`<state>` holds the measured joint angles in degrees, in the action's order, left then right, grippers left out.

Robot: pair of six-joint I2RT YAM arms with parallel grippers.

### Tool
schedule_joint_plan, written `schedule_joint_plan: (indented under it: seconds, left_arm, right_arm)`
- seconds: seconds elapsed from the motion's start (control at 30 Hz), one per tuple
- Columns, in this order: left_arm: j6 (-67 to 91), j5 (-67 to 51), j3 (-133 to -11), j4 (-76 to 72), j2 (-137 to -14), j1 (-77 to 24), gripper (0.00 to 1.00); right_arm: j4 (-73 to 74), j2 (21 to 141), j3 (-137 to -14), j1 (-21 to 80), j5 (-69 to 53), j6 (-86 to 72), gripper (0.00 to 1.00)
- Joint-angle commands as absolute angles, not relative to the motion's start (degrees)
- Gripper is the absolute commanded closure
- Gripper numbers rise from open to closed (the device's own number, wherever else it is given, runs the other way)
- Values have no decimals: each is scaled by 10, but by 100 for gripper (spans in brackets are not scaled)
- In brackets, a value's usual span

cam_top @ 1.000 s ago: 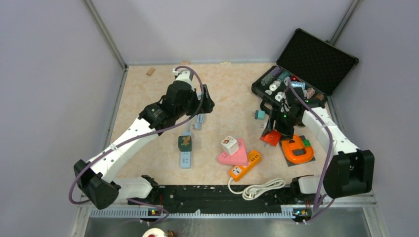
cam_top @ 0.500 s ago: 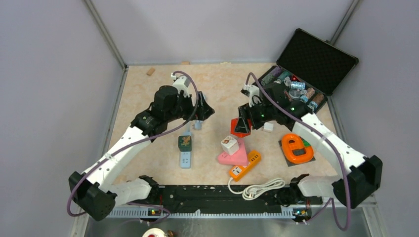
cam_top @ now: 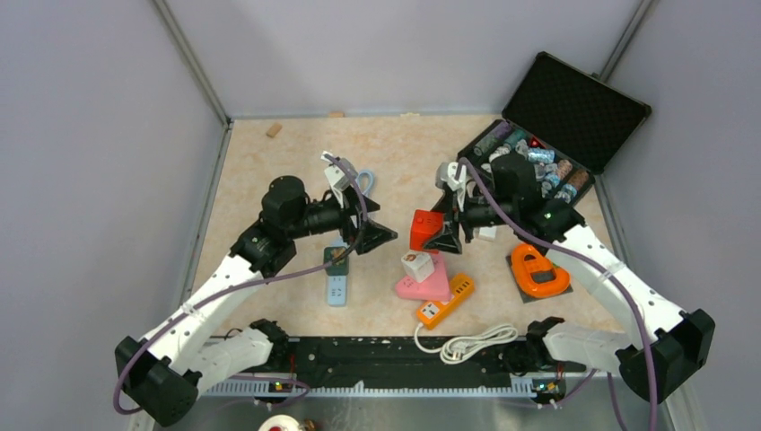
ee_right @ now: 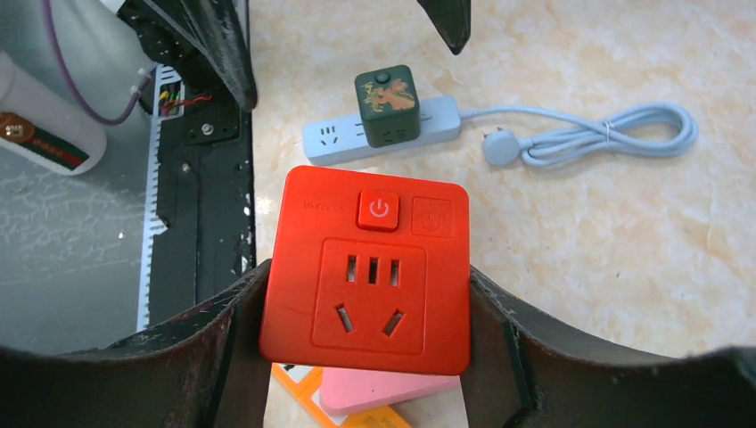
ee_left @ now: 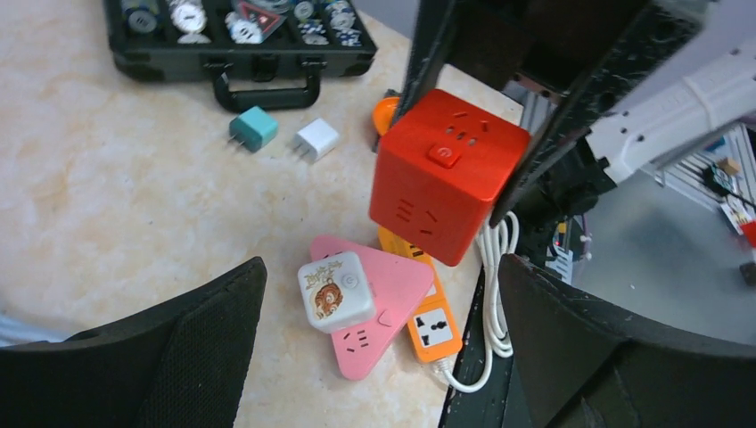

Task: Insert the plug
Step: Pick up the plug from the center of the board.

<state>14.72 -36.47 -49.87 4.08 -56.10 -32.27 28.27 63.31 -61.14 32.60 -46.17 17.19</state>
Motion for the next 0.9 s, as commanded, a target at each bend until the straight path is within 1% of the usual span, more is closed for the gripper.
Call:
schedule_joint_plan:
  seconds: [0.0,0.17,0.23,0.33,0.43,0.63,0.87]
  left_arm:
    - [60,-475,-498,-5,-546,-320,1]
    - [12,-563,-505,-5,-556,-320,1]
    - [6,-573,-506,-23,-559,-321,1]
    - [-24,-557,-525,-14,-569,-325,2]
    - [-76,-524,-570,56,-593,-329,4]
    - [-173,-480,-675,226,-657,-342,14]
    - [-242,-434,-710,298,-690,-373,15]
  right_arm:
    - [232,636,-632,333,-538,260,100]
    - [190,644,-631,346,-560,294,100]
    - [184,651,-635,348,-563,296,100]
    - [209,669,-657,354,-562,313,100]
    - [235,686,-679,363,-546,333,100]
    - [294,714,-719,378,-509,375,100]
    - [311,728,-735,388,-500,392,100]
